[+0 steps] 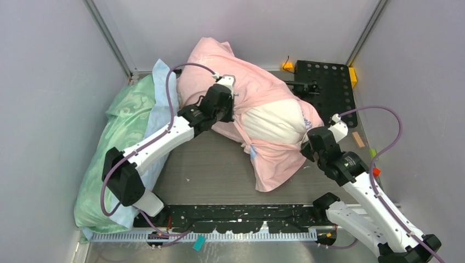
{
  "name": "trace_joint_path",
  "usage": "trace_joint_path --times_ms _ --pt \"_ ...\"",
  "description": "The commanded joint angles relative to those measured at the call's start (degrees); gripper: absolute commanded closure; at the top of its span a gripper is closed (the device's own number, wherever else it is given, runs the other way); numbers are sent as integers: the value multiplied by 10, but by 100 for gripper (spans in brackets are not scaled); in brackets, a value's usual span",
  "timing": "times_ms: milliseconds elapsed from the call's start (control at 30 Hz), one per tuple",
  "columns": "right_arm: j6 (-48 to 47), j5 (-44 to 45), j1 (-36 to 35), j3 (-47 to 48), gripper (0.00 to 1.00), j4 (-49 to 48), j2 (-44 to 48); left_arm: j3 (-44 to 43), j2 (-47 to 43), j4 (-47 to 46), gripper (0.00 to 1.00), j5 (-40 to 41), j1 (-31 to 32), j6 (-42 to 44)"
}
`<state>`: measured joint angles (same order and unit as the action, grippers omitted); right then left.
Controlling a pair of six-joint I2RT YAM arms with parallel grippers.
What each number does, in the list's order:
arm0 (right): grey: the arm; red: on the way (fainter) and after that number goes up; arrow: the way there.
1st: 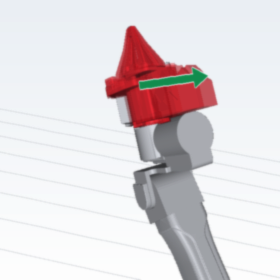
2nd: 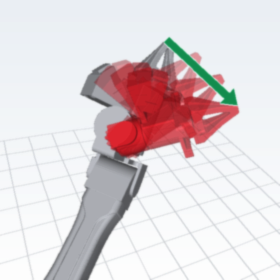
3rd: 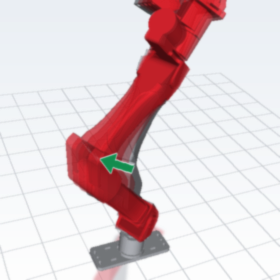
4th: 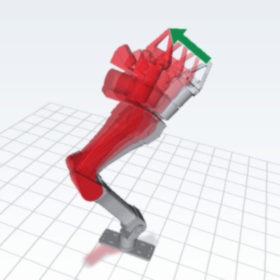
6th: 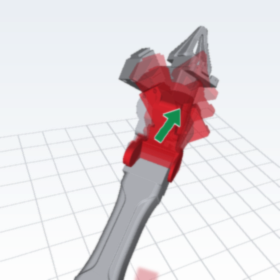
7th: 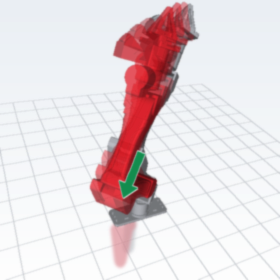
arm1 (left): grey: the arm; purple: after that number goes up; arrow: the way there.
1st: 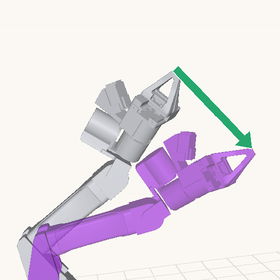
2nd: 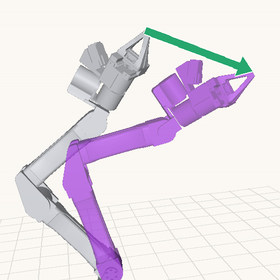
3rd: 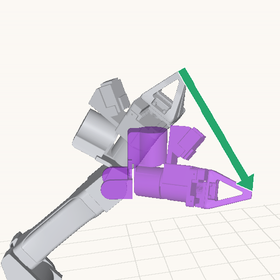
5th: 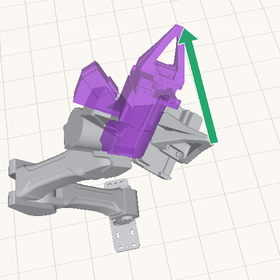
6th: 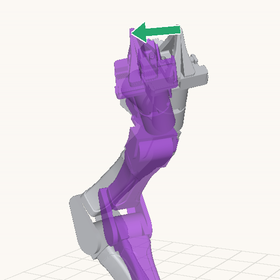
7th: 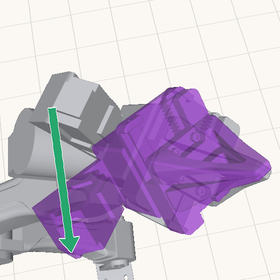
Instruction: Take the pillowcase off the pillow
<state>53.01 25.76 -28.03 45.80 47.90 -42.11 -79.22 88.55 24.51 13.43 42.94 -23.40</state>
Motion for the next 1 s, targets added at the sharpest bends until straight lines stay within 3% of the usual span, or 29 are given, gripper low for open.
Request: trace_joint_path --times_ms 0,67,300,400,467,600,667,733,833,967 --pt "17 41 2 -11 95 48 10 14 -57 25 100 48 -48 21" --pt "-11 -7 2 -14 100 13 13 24 -75 32 100 49 -58 30" --pt "-113 -335 2 9 99 -138 -47 7 -138 94 100 69 -60 69" --pt "-123 -383 2 35 98 -157 -89 -18 -150 127 100 63 -61 72" --pt "-126 -390 2 48 97 -160 -107 -36 -156 156 99 50 -61 71" --pt "-126 -380 2 52 95 -154 -112 -67 -175 209 83 -35 -61 53" --pt "-124 -360 2 45 90 -145 -104 -67 -187 212 75 -92 -57 17" --pt "-120 -333 2 34 79 -135 -91 -67 -190 203 66 -128 -32 -14" --pt "-107 -280 2 15 57 -122 -62 -87 -169 195 51 -92 57 -31" --pt "-93 -202 2 7 51 -101 -12 -121 -118 172 36 -53 140 -49"
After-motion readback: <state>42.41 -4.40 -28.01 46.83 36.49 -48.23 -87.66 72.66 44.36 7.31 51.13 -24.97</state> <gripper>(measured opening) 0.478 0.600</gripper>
